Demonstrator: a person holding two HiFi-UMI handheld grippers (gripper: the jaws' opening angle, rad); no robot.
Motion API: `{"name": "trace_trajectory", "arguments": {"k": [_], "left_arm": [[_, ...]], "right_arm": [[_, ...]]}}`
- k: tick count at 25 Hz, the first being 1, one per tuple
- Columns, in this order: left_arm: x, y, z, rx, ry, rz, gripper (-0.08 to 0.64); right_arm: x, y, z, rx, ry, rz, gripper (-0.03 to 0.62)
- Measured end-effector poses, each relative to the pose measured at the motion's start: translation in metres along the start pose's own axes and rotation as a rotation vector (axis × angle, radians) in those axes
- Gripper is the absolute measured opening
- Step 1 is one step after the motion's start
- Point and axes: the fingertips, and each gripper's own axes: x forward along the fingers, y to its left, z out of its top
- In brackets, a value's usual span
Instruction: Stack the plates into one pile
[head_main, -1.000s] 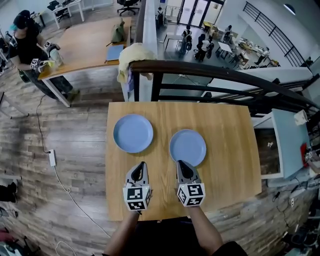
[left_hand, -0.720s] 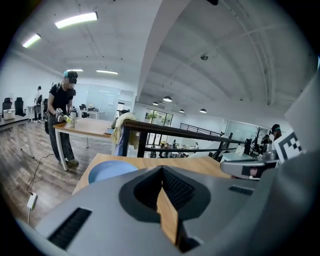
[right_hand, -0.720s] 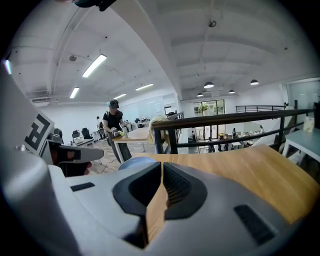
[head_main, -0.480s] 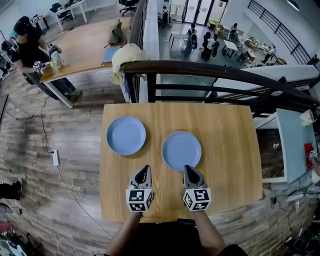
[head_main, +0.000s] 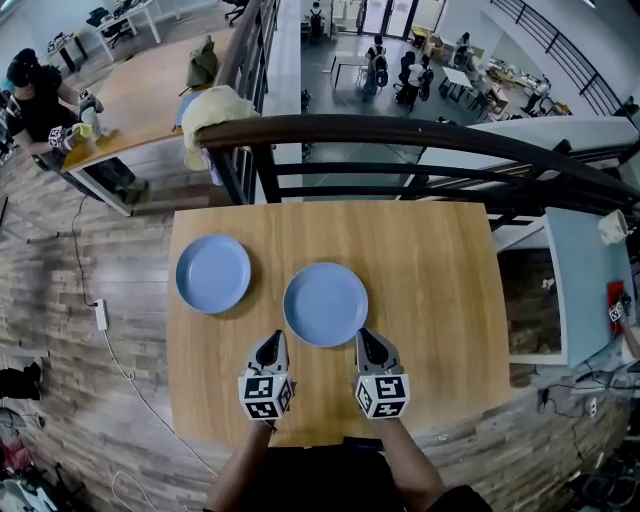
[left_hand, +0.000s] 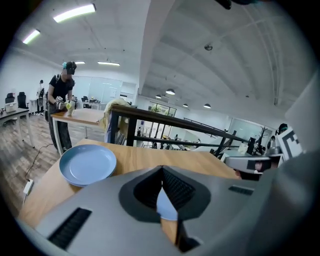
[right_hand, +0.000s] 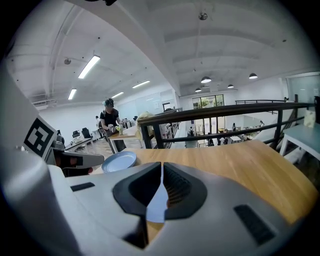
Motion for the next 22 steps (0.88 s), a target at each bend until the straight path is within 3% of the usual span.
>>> {"name": "trace_trajectory", "arguments": {"k": [10,22], "left_arm": [[0.026,-0.009,-0.026,-0.021,0.043,0.085,0.023],[0.058,0.007,-0.052,-0.008,0.117,0.061,0.025]], "right_arm": [[0.013,-0.037,-0.026,0.016,0.056,0.041,0.037],[0.039,-0.046,-0.063,0.055,0.122,-0.009,0.038]]}}
